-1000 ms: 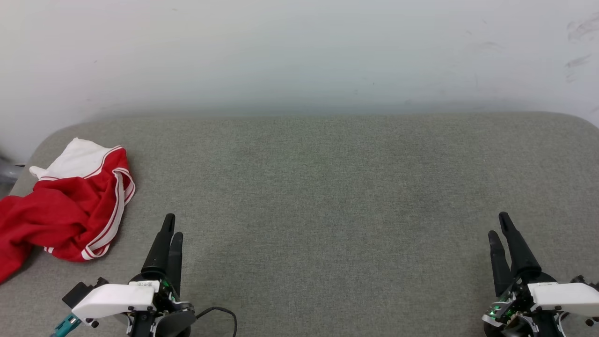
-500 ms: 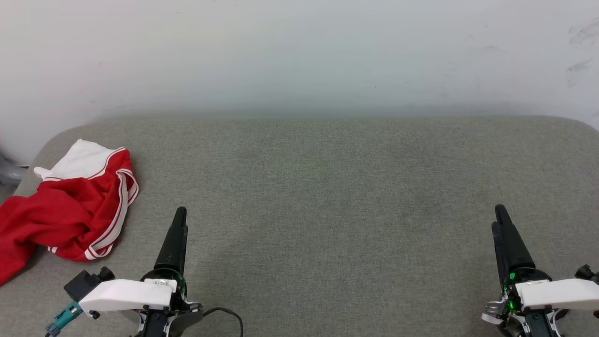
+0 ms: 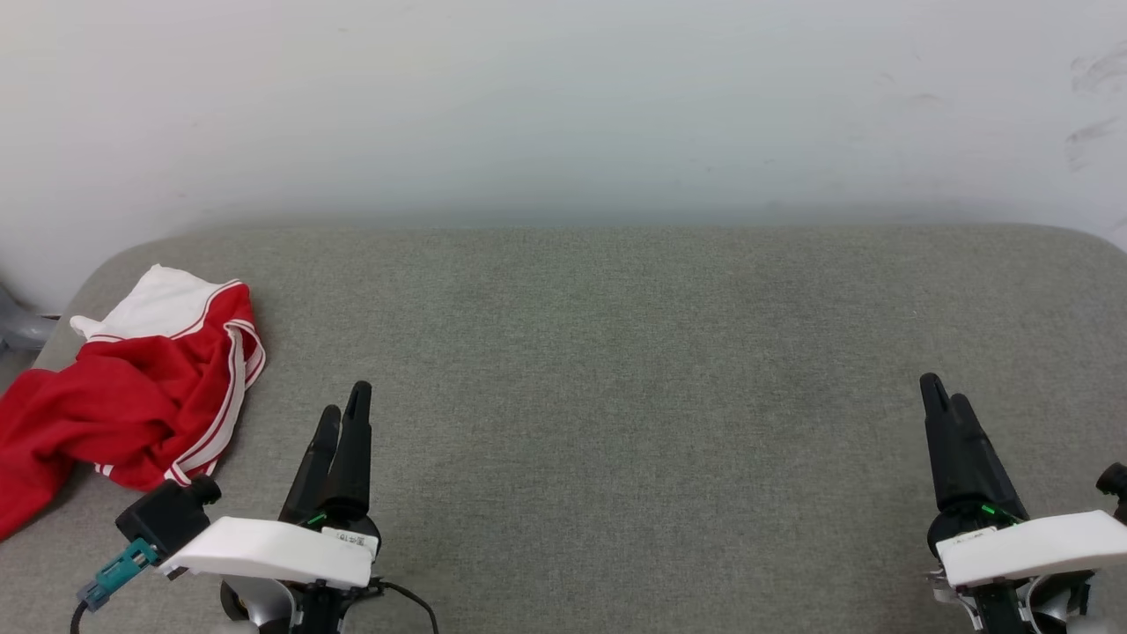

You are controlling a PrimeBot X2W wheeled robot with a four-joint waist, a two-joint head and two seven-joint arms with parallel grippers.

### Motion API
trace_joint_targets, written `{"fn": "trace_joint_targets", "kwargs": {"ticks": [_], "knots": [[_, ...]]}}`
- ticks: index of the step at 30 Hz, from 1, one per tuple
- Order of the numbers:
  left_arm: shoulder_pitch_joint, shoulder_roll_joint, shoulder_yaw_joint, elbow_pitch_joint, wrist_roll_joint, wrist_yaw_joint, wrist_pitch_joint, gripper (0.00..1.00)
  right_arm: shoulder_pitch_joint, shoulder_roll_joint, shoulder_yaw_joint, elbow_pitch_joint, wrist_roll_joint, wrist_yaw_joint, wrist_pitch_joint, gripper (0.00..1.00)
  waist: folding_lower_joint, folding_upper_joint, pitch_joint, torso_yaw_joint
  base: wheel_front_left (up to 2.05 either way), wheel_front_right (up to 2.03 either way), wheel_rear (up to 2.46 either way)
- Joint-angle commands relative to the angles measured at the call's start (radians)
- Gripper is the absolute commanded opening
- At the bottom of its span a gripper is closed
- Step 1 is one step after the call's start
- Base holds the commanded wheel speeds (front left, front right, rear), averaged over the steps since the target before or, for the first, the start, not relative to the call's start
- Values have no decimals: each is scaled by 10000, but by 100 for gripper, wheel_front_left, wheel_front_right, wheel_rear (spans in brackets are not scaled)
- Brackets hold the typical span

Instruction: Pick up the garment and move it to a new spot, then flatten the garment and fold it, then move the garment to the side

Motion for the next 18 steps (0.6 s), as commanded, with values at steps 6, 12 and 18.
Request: {"fn": "trace_joint_targets", "kwargs": {"ticks": [6,12,18], "knots": [[47,189,-183,-271,1948,95,-282,100,123,46,-28,-597,-1881,0,85,100,0,0,-41,22,0,0,0],[123,379,-404,-221,3118,253,-472,100,296,31,11,-890,-3054,0,235,100,0,0,-65,33,0,0,0],[204,555,-558,-117,3874,428,-626,100,404,-87,23,-1109,-4013,0,362,100,0,0,-84,31,0,0,0]]}}
